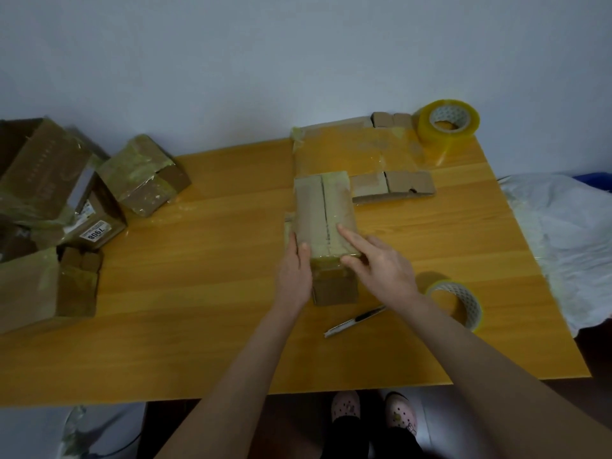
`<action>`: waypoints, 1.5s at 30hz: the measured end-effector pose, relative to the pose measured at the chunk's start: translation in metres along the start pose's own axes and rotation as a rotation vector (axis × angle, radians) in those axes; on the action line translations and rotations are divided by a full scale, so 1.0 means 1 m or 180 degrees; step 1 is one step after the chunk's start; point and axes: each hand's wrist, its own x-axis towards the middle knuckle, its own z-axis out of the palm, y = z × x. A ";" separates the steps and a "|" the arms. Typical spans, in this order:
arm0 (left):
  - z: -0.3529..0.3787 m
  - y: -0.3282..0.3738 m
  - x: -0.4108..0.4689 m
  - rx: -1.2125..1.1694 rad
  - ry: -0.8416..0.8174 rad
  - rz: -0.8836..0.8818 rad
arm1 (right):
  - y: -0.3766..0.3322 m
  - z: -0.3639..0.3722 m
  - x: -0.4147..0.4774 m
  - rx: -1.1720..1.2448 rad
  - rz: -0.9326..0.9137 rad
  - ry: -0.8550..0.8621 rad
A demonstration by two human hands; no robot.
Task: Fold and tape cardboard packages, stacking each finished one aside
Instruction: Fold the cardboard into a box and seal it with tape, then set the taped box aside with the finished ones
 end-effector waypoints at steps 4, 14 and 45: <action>0.008 0.011 0.003 -0.0410 -0.0330 -0.0230 | -0.023 0.003 0.009 0.0598 0.0865 0.0072; 0.000 0.018 -0.006 -0.1243 -0.0296 -0.1174 | -0.020 -0.008 0.014 0.1252 0.1028 -0.0127; -0.321 -0.073 -0.012 -0.0400 0.1719 -0.1085 | -0.286 0.098 0.066 0.4111 0.1995 -0.1308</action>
